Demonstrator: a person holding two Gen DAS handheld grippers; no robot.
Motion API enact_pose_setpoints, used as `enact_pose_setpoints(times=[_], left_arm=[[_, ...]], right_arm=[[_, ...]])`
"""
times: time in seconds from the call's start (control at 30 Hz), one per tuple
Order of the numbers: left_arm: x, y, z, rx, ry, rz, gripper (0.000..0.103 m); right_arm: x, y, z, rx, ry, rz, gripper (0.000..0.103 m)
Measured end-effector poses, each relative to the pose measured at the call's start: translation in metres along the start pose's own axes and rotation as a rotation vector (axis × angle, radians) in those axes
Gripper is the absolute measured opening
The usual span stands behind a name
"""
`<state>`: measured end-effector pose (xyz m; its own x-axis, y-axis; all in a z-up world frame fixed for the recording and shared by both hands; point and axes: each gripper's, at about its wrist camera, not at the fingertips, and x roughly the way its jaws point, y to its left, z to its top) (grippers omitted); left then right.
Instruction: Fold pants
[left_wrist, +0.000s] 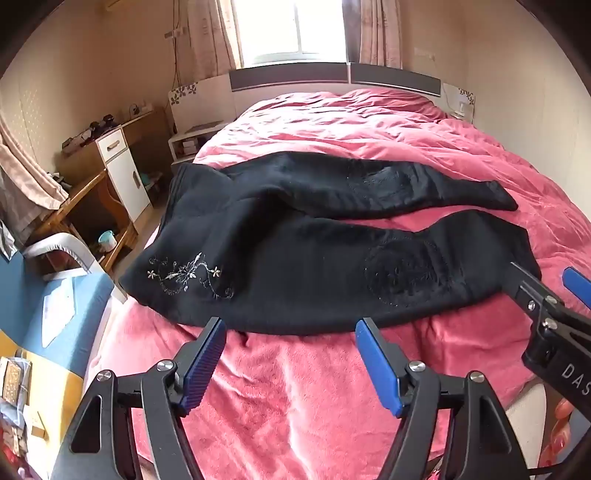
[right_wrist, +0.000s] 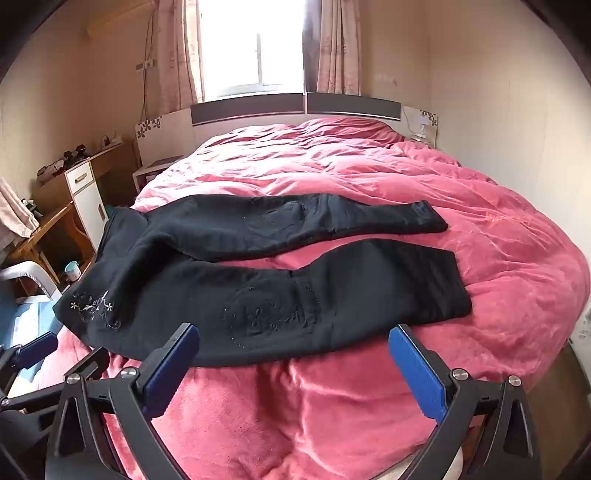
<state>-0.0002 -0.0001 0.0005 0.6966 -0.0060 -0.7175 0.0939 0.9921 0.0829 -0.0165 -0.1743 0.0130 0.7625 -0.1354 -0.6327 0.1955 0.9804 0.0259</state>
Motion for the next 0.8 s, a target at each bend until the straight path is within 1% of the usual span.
enact_pose_setpoints(times=[0.1, 0.13, 0.23, 0.27, 0.33, 0.53, 0.6, 0.8], left_arm=[[-0.004, -0.001, 0.000, 0.001, -0.019, 0.000, 0.074], [-0.001, 0.004, -0.004, -0.012, -0.016, -0.006, 0.074], [0.002, 0.004, 0.001, -0.019, 0.009, 0.000, 0.074], [0.002, 0.004, 0.001, -0.018, 0.008, 0.002, 0.074], [0.004, 0.003, 0.001, -0.018, 0.011, 0.000, 0.074], [0.001, 0.005, 0.000, -0.024, 0.007, 0.003, 0.074], [0.001, 0.005, 0.000, -0.027, 0.010, 0.002, 0.074], [0.003, 0.006, 0.000, -0.030, 0.018, 0.006, 0.074]], right_arm=[[0.001, -0.001, 0.000, 0.012, -0.012, 0.004, 0.103], [0.001, -0.001, 0.000, 0.012, -0.014, 0.004, 0.103], [0.000, 0.000, -0.001, 0.006, -0.018, 0.005, 0.103], [-0.001, 0.000, -0.002, 0.004, -0.019, 0.005, 0.103], [0.011, -0.001, -0.004, 0.006, 0.007, 0.007, 0.103], [0.010, -0.003, -0.008, 0.005, 0.011, 0.007, 0.103], [0.003, 0.001, -0.002, 0.001, 0.009, 0.006, 0.103], [0.003, 0.001, -0.002, -0.002, 0.006, 0.008, 0.103]])
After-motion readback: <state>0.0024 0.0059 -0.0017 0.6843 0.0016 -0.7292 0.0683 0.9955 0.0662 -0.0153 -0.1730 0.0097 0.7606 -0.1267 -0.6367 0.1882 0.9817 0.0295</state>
